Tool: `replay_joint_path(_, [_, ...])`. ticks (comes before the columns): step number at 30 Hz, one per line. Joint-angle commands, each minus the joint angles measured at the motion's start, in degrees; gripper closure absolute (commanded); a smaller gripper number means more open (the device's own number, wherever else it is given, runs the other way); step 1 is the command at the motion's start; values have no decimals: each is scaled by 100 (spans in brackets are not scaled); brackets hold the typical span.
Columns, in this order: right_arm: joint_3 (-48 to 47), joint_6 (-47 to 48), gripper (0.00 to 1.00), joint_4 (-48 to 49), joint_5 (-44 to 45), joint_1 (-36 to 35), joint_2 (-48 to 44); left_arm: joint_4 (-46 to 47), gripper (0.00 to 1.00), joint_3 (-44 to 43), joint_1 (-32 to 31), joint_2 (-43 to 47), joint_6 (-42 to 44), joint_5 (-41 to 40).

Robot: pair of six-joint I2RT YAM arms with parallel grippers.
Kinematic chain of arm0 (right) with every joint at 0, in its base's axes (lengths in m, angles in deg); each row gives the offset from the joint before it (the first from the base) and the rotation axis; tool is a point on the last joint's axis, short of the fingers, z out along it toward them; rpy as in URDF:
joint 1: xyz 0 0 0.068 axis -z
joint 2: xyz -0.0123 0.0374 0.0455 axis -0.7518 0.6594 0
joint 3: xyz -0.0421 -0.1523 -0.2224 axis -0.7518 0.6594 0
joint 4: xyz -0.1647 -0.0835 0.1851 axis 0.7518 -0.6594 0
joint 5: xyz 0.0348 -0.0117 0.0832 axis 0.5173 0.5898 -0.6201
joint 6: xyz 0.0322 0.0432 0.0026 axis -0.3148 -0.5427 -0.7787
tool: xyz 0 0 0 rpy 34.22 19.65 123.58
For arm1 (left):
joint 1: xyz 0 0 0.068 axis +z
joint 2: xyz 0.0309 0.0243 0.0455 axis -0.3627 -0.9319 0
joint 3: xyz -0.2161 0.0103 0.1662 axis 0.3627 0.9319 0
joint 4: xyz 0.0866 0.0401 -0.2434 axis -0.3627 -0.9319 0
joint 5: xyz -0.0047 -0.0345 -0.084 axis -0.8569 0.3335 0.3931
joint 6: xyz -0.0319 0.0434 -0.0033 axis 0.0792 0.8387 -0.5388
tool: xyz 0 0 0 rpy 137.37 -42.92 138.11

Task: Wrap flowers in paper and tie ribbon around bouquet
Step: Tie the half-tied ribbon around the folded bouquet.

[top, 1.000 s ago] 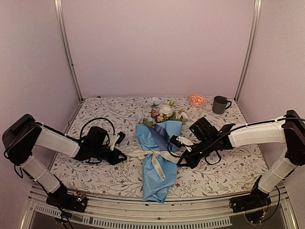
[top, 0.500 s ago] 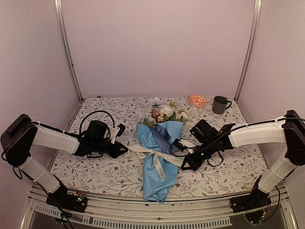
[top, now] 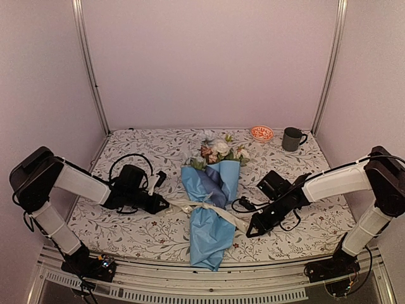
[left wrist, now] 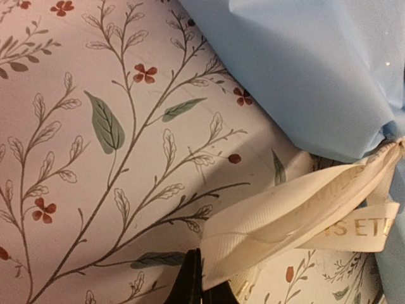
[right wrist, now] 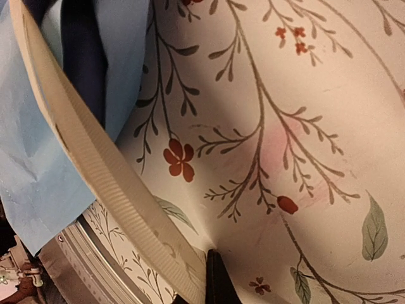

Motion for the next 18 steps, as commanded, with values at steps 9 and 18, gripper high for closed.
replay_joint_path(9, [420,-325,100,-197,-135,305,114,114,100,312,190,-68,-80,-231])
replay_joint_path(18, [393,-338,99,-158,-208,438,-35,262,100,317,184,38,-73,259])
